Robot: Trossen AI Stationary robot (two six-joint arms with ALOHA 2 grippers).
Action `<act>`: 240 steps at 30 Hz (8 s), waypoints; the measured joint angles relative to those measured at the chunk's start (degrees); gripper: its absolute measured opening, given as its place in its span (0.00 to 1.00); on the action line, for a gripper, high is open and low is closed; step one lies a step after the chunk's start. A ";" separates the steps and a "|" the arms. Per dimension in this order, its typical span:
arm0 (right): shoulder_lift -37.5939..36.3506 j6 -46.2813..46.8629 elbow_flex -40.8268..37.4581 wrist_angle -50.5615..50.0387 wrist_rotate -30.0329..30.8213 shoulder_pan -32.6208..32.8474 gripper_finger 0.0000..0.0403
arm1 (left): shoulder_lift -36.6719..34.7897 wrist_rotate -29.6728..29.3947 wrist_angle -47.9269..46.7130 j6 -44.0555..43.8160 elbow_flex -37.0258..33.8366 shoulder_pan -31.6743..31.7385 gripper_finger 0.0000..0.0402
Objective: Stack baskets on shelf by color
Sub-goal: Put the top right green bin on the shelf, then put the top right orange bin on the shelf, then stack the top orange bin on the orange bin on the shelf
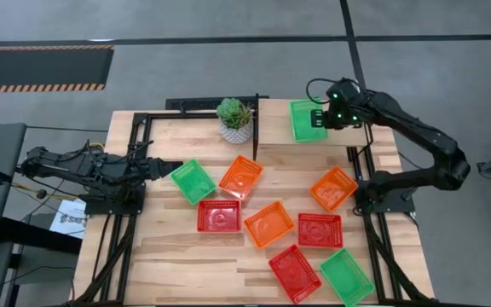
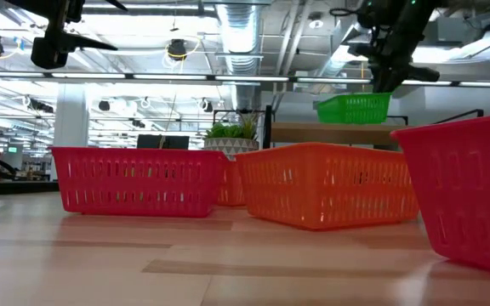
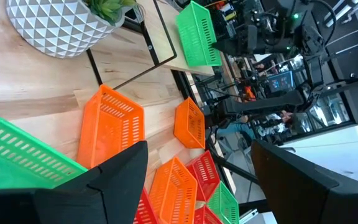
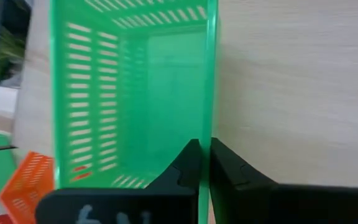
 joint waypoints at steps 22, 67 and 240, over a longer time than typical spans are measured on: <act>-1.59 -1.42 -0.02 -0.64 3.48 0.42 0.49 | 0.00 0.44 0.00 0.00 0.00 0.00 0.68; 12.46 13.84 -17.31 -3.91 3.06 53.65 0.52 | 0.03 0.46 -3.98 -0.86 0.00 -0.01 0.68; 62.31 -30.98 45.94 9.95 0.85 42.90 0.51 | 0.04 2.44 -12.22 -3.07 0.00 -0.02 0.68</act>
